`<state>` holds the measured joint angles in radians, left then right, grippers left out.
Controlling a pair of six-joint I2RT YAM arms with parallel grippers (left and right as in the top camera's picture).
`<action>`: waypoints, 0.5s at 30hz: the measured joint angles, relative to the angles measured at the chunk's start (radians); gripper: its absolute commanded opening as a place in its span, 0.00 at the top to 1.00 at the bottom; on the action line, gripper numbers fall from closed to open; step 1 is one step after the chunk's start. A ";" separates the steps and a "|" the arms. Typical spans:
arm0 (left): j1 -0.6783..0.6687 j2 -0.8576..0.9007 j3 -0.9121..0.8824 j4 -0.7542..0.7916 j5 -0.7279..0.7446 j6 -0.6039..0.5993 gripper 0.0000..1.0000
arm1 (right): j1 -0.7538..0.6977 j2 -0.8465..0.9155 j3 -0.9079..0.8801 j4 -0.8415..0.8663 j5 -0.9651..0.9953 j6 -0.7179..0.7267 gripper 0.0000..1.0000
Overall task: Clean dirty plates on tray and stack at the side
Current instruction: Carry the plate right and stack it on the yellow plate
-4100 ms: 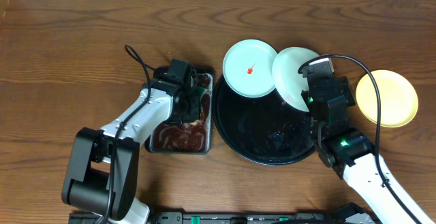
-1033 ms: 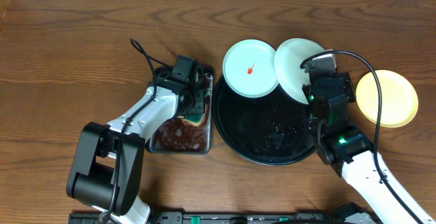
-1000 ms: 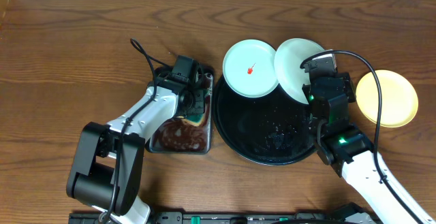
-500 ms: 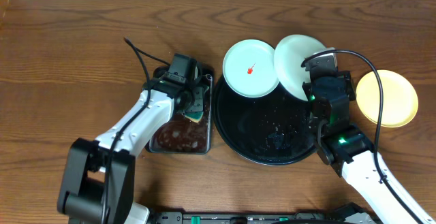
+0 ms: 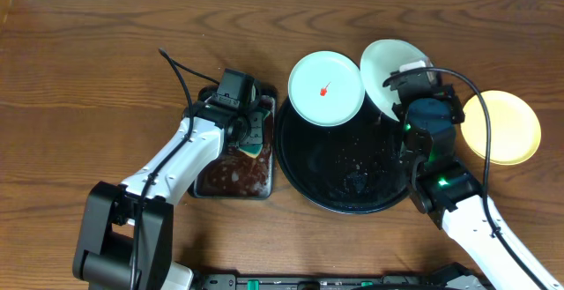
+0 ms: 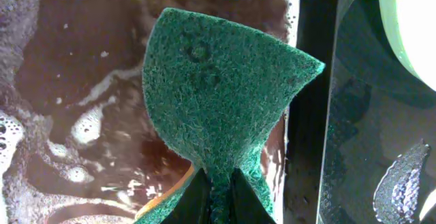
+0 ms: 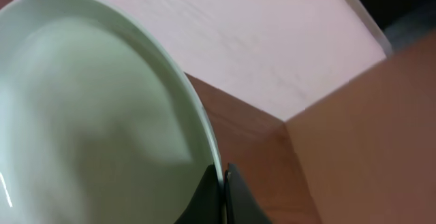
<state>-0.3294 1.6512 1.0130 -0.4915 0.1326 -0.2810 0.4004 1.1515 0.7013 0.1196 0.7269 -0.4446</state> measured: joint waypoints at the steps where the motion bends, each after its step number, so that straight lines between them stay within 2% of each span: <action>1: 0.000 0.000 0.000 0.000 0.000 0.000 0.93 | -0.002 0.000 0.000 -0.014 0.003 0.024 0.99; 7: 0.000 0.000 0.000 0.000 0.000 0.000 0.93 | -0.154 0.011 0.005 -0.214 -0.087 0.392 0.99; 15: 0.000 0.000 0.000 0.000 0.000 0.000 0.93 | -0.560 0.087 0.005 -0.272 -0.441 0.765 0.99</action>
<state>-0.3294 1.6512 1.0130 -0.4919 0.1326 -0.2810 -0.1593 1.2388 0.7059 -0.1528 0.2863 0.3202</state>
